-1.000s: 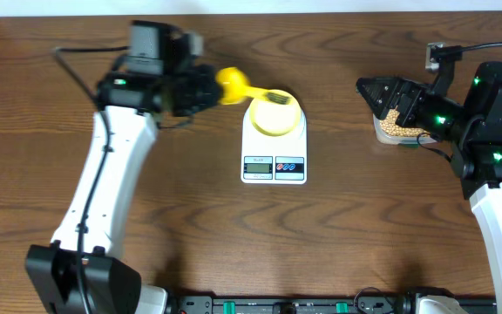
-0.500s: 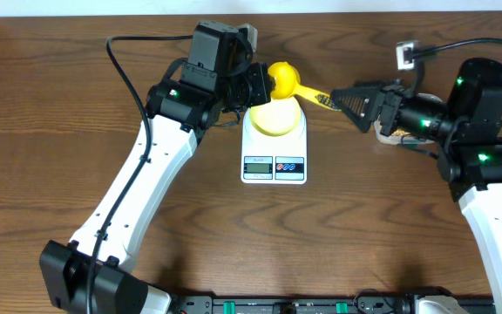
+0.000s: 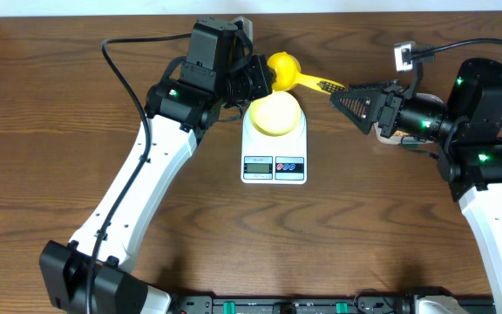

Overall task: Scoop item into bowl and weigh 50g on scale
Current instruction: 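Lift the scoop with the left gripper and carry it above the scale, then grasp the scoop handle with the right gripper from the left gripper, then carry the scoop with the right gripper over the soybean tub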

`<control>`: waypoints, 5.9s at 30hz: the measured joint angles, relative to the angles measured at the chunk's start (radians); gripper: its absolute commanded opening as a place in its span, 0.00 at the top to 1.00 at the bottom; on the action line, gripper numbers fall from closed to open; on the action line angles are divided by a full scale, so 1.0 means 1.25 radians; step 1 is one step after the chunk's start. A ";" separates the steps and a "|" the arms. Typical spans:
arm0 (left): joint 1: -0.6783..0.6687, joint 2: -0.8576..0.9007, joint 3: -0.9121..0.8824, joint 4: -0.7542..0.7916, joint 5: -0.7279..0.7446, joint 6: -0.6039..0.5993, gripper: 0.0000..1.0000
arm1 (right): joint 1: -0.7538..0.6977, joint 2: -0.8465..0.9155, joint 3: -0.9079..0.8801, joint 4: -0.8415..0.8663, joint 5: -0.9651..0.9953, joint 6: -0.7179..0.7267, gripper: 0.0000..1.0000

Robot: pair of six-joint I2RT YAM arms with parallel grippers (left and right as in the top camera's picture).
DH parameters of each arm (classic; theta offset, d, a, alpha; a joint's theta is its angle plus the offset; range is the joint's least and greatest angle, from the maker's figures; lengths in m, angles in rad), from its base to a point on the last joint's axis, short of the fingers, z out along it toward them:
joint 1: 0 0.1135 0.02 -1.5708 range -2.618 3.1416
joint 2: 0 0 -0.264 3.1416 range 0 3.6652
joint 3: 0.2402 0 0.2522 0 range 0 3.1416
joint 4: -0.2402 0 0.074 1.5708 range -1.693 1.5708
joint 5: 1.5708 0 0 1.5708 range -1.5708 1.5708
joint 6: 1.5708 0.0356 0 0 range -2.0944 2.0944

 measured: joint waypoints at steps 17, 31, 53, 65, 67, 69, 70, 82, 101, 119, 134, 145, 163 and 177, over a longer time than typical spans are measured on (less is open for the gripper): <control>-0.016 0.000 0.000 0.000 0.081 -0.008 0.93 | 0.000 0.000 0.000 0.009 0.008 0.000 0.31; -0.026 0.000 0.000 -0.001 0.080 0.052 0.93 | 0.000 0.011 0.000 0.012 0.013 0.004 0.51; -0.026 0.000 0.000 0.000 0.071 0.074 0.93 | 0.040 0.023 0.000 0.008 0.014 0.014 0.99; -0.027 0.000 0.000 -0.003 0.058 0.119 0.68 | 0.040 0.023 0.000 -0.020 0.038 0.018 0.99; -0.027 0.000 0.000 -0.003 0.058 0.130 0.67 | 0.040 0.023 0.000 -0.021 0.049 0.018 0.99; -0.027 0.000 0.000 -0.005 0.058 0.139 0.67 | 0.040 0.023 0.000 -0.021 0.062 0.018 0.99; -0.027 0.000 0.000 -0.009 0.058 0.144 0.67 | 0.040 0.023 0.000 -0.022 0.070 0.017 0.99; -0.027 0.000 0.000 -0.177 -0.065 0.236 0.66 | 0.041 0.027 0.025 -0.232 0.336 -0.049 0.99; -0.027 0.000 0.000 -0.268 -0.404 0.283 0.26 | 0.041 0.063 0.186 -0.619 0.945 -0.166 0.99; -0.027 0.000 0.000 -0.268 -0.424 0.283 0.23 | 0.041 0.233 0.186 -0.601 1.091 -0.184 0.99; -0.027 0.000 0.000 -0.282 -0.424 0.283 0.23 | 0.040 0.274 0.186 -0.516 1.098 -0.205 0.99; -0.027 0.000 0.000 -0.304 -0.424 0.283 0.22 | 0.040 0.346 0.186 -0.473 1.113 -0.208 0.99; -0.027 0.000 0.000 -0.321 -0.424 0.283 0.22 | 0.008 0.367 0.186 -0.499 1.013 -0.213 0.99; -0.027 0.000 0.000 -0.321 -0.424 0.283 0.22 | -0.093 0.367 0.187 -0.517 0.841 -0.213 0.99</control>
